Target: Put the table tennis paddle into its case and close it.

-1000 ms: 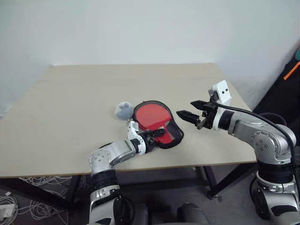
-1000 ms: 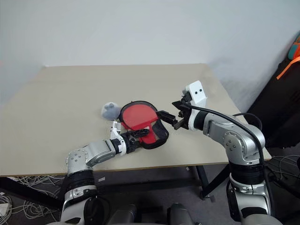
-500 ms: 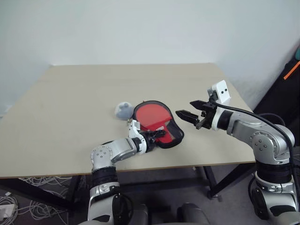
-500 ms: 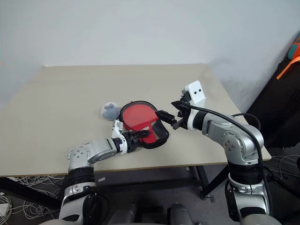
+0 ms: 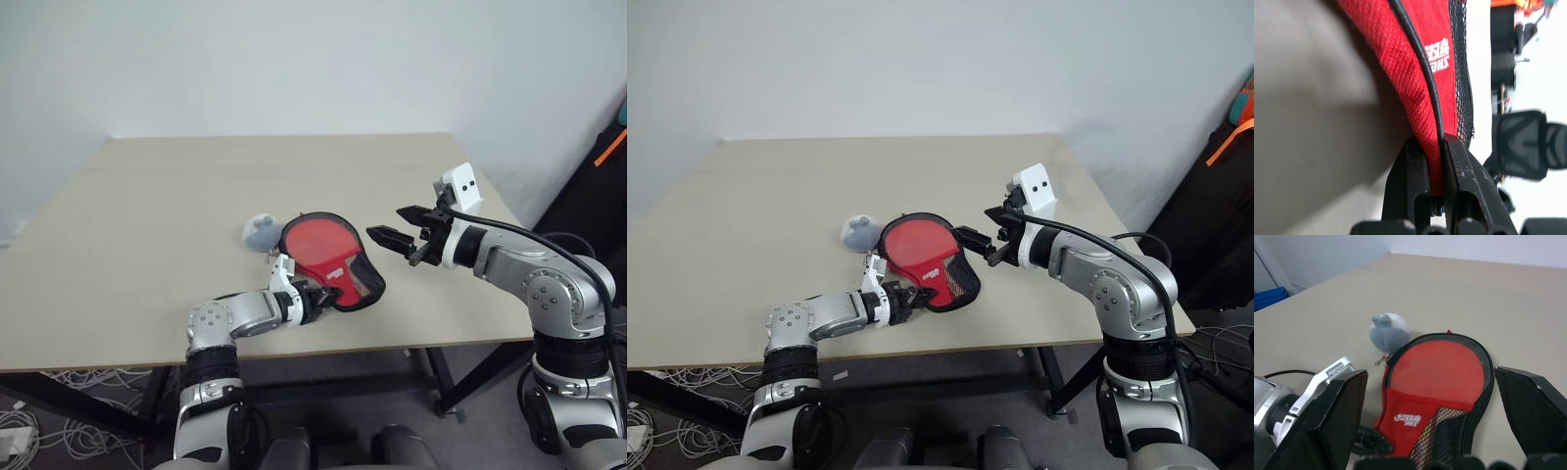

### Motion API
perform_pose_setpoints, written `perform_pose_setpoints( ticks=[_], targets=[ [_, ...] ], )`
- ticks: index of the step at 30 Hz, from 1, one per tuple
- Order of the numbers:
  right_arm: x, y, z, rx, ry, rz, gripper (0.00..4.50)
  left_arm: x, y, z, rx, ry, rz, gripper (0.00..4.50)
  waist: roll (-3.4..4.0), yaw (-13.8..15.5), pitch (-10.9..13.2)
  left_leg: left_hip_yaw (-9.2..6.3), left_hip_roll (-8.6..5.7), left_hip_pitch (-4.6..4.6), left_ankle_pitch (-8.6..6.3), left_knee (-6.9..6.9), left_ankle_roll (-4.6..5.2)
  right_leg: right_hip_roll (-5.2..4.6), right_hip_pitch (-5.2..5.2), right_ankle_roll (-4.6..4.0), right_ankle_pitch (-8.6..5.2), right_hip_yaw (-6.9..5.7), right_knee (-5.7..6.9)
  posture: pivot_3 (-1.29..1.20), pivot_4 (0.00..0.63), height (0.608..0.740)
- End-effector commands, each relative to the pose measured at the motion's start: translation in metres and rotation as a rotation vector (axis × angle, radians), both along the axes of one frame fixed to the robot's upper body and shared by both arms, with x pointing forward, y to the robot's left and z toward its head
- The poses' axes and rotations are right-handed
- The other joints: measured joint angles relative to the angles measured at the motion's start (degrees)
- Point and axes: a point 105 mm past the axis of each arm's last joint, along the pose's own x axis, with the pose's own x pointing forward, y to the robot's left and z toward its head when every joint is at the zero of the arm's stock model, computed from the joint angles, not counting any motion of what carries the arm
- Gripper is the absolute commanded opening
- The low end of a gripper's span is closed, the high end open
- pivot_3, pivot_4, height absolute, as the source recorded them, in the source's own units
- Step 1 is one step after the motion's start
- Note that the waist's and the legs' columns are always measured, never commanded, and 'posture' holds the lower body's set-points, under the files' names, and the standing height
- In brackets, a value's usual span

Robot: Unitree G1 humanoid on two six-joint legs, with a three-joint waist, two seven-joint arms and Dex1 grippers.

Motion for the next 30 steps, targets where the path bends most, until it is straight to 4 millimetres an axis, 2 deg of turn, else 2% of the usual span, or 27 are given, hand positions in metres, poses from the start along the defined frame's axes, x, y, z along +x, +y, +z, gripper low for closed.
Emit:
perform_pose_setpoints(
  ticks=[1, 9, 16, 30],
  targets=[
    [-0.001, 0.003, 0.015, 0.012, -0.051, 0.013, 4.5, -0.02, -0.015, 0.006, -0.027, -0.018, -0.158, 0.03, 0.0, 0.0, 0.0, 0.0, 0.0, -0.01, 0.02, -0.04, 0.04, 0.0, -0.01, 0.0, 0.0, 0.0, -0.06, 0.0, 0.0, 0.739],
    [0.0, 0.004, 0.013, 0.006, -0.046, 0.021, 4.5, -0.058, -0.016, 0.02, -0.056, -0.081, -0.424, 0.03, 0.0, 0.0, 0.0, -0.03, 0.0, -0.14, 0.06, -0.42, 0.12, 0.0, -0.18, 0.11, 0.05, 0.0, -0.33, 0.0, 0.0, 0.739],
    [0.0, 0.006, 0.012, 0.006, -0.044, 0.028, 4.5, -0.082, -0.015, 0.032, -0.093, -0.105, -0.576, 0.03, 0.02, 0.0, 0.0, -0.01, 0.01, -0.12, 0.06, -0.3, 0.12, -0.02, -0.15, -0.01, 0.01, 0.0, -0.32, 0.0, 0.0, 0.739],
    [0.001, 0.008, 0.011, 0.008, -0.042, 0.034, 4.5, -0.098, -0.013, 0.029, -0.105, -0.082, -0.624, 0.03, 0.04, 0.0, 0.0, -0.02, 0.03, -0.12, 0.07, -0.31, 0.13, -0.02, -0.16, -0.02, 0.01, 0.0, -0.31, 0.0, 0.0, 0.739]
  ],
)
